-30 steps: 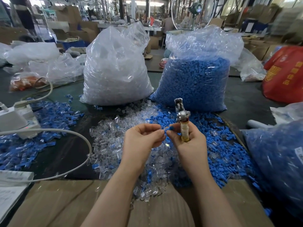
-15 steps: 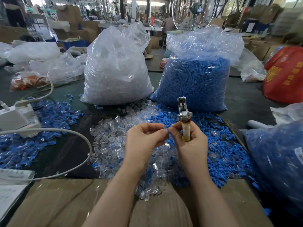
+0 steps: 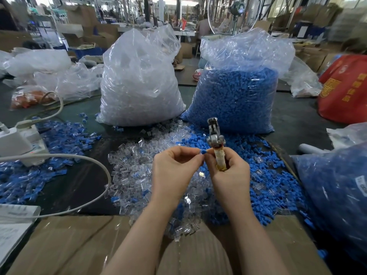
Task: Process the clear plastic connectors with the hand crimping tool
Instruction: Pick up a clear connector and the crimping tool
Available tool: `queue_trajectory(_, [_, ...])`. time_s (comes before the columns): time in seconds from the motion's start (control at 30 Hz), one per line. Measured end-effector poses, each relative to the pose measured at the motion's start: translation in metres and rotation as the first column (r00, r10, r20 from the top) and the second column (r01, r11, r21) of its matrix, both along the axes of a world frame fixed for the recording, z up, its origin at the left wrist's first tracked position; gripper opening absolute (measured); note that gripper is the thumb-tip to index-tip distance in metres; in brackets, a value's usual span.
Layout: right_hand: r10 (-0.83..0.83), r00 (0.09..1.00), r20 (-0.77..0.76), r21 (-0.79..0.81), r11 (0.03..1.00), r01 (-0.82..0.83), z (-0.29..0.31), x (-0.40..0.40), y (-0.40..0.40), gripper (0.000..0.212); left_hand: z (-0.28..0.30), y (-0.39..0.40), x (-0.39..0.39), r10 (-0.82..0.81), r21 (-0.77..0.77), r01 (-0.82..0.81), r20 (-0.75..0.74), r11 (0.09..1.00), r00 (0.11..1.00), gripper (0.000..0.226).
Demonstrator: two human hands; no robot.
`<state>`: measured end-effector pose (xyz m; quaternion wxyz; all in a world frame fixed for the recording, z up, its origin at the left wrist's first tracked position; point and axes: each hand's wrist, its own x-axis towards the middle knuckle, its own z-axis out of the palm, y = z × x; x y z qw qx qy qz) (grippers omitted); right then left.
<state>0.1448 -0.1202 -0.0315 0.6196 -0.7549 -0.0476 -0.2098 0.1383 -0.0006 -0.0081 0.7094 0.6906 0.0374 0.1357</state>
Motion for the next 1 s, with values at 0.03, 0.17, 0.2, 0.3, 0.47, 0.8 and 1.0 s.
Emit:
queue_trajectory(0.03, [0.001,1.0,-0.006,0.0,1.0,-0.001,0.0,0.0,0.0,0.011,0.0,-0.001,0.0,0.006,0.015,-0.006,0.006,1.0,1.0,0.013])
queue_trajectory(0.17, [0.017,1.0,-0.021,-0.026,0.999,-0.018,0.001,0.001,-0.001,0.009,-0.002,-0.002,0.0,0.039,0.049,-0.04,0.013,0.998,0.999,0.009])
queue_trajectory(0.2, [0.024,0.999,-0.025,-0.037,0.999,-0.025,0.001,0.001,-0.002,0.009,-0.002,-0.002,0.001,0.047,0.057,-0.048,0.015,0.997,0.999,0.009])
queue_trajectory(0.3, [0.058,0.997,-0.049,-0.066,0.996,-0.061,0.001,0.002,-0.005,0.011,-0.004,-0.001,0.002,0.049,0.047,-0.05,0.031,0.998,0.998,0.011])
queue_trajectory(0.47, [0.057,0.996,-0.071,-0.201,0.977,-0.07,0.0,0.003,-0.015,0.02,-0.004,0.005,0.004,0.04,-0.059,-0.037,0.045,0.998,0.998,0.012])
queue_trajectory(0.8, [0.032,0.984,-0.173,-0.445,0.889,-0.107,-0.003,0.002,-0.026,0.014,-0.008,0.014,0.007,0.04,-0.027,-0.036,0.168,0.999,0.985,0.017])
queue_trajectory(1.0, [0.05,0.98,-0.193,-0.468,0.873,-0.137,0.0,0.001,-0.025,0.014,-0.007,0.016,0.006,0.017,-0.013,-0.015,0.206,1.0,0.978,0.016])
